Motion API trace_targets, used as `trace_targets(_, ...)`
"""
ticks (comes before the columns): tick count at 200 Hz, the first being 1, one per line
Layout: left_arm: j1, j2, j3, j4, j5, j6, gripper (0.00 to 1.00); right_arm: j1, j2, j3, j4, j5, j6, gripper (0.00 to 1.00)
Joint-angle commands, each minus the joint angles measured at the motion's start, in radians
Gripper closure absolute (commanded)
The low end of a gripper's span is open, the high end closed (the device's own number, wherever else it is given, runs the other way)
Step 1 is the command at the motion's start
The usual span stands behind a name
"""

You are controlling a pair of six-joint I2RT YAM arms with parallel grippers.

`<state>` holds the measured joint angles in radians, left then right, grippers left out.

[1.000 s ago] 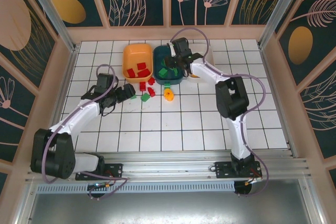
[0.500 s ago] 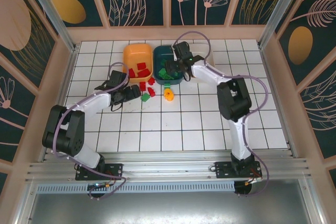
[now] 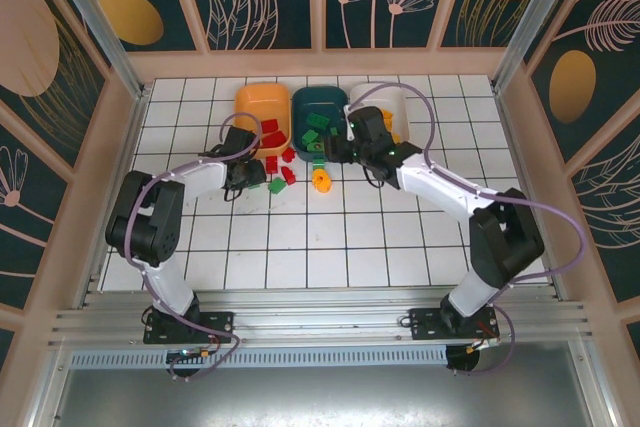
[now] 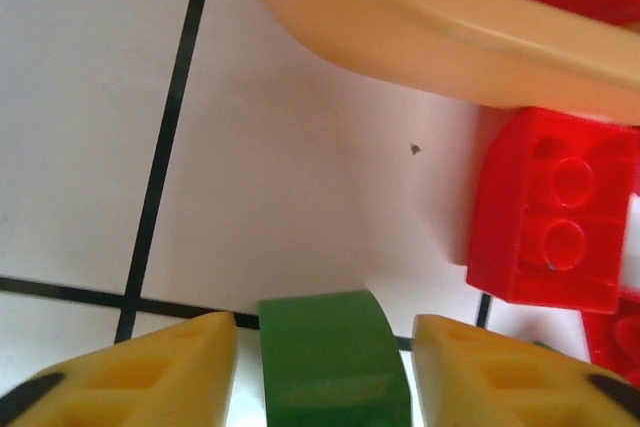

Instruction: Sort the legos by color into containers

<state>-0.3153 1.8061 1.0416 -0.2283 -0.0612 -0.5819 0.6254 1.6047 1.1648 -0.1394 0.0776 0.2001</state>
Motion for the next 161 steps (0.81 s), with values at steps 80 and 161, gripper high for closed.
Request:
trace_targets(80,-0.030,0.006,0.000,-0.018,-0.023,0.010,0.76,-0.009,-0.184,-0.125,0.002,0.070,0.009,0.34)
trace_targets(161,-0.094,-0.085,0.235,-0.017,0.100,-0.009,0.78,-0.055,-0.292,-0.258,0.021,0.077,0.051,0.34)
